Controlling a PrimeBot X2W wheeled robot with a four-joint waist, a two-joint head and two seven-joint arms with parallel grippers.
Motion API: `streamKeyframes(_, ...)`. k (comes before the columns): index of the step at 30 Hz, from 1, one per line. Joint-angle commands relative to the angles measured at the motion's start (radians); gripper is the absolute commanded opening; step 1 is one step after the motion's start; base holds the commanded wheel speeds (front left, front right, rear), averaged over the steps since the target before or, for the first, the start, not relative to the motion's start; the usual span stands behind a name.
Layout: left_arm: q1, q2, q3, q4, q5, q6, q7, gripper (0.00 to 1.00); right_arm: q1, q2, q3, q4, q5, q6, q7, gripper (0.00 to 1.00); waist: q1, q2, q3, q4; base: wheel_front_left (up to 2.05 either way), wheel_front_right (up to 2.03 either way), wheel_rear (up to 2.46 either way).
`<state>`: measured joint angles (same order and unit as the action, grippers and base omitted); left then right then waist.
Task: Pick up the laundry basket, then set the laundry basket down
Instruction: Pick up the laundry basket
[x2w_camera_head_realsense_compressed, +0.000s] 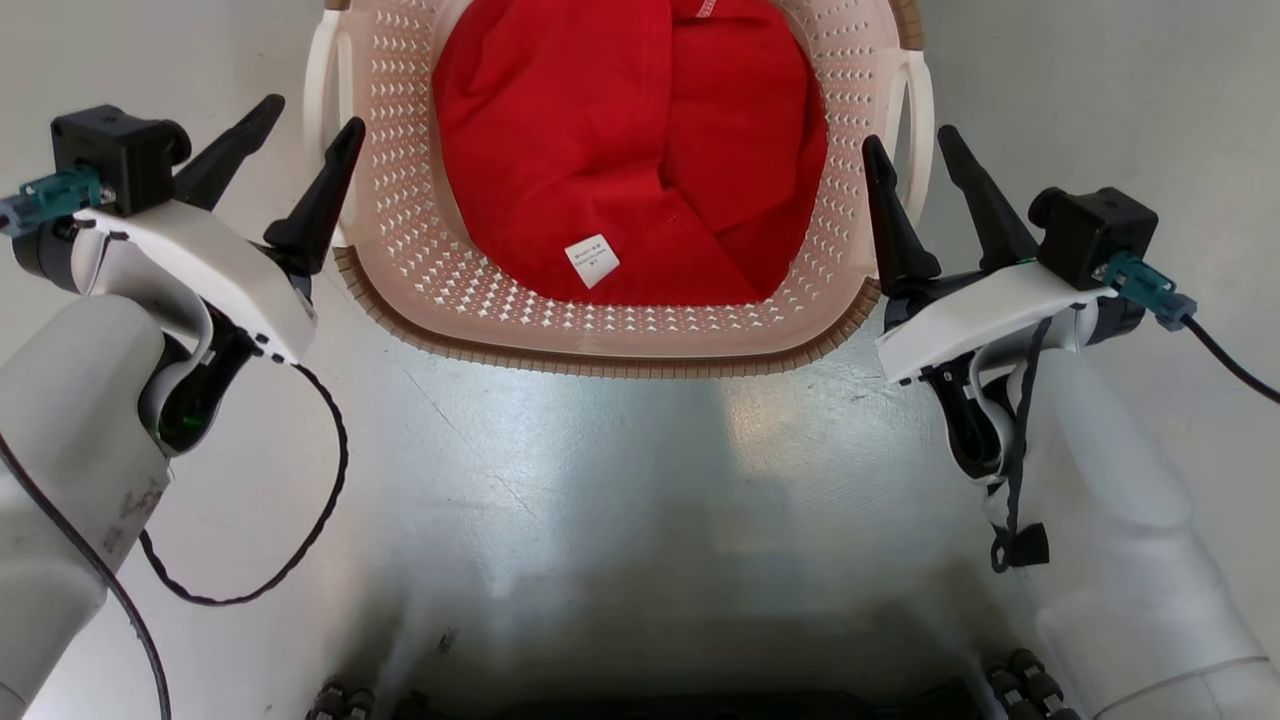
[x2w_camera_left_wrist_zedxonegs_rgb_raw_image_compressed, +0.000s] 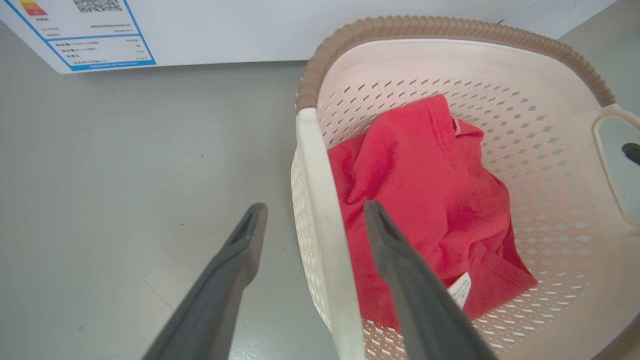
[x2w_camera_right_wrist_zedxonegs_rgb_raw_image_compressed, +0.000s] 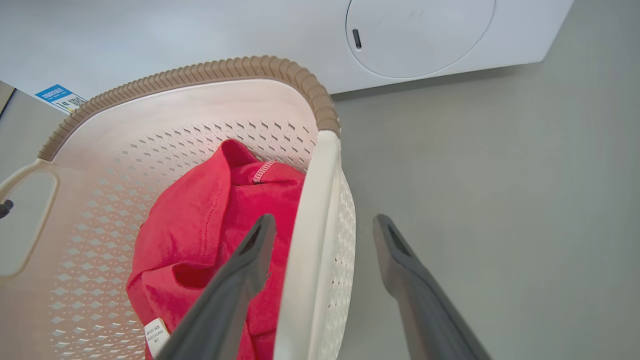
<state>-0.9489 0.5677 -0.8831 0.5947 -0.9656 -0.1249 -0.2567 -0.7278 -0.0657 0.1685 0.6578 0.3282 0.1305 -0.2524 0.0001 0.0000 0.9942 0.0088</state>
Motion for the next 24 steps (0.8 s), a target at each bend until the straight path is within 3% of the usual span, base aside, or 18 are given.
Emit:
streamKeyframes(1, -0.020, 0.050, 0.008, 0.002, -0.020, -0.006, -0.005, 1.00, 0.018, 0.015, 0.027, -0.008, 0.008, 0.000, -0.009, 1.00, 0.0000, 0.0000, 0.007, -0.001, 0.00, 0.00, 0.00)
streamKeyframes(10, -0.082, 0.036, -0.122, 0.055, -0.099, -0.006, -0.005, 1.00, -0.016, 0.015, 0.053, 0.048, 0.040, 0.000, -0.009, 1.00, 0.0000, 0.0000, 0.032, 0.003, 0.00, 0.00, 0.00)
streamKeyframes(23, -0.139, 0.020, -0.222, 0.106, -0.167, -0.006, -0.005, 1.00, -0.054, 0.015, 0.103, 0.101, 0.077, 0.000, -0.009, 1.00, 0.0000, 0.0000, 0.037, 0.001, 0.00, 0.00, 0.00)
streamKeyframes(24, -0.141, 0.021, -0.229, 0.103, -0.171, -0.006, -0.005, 0.89, -0.055, 0.015, 0.106, 0.103, 0.080, 0.000, -0.009, 0.88, 0.0000, 0.0000, 0.037, 0.000, 0.00, 0.00, 0.00)
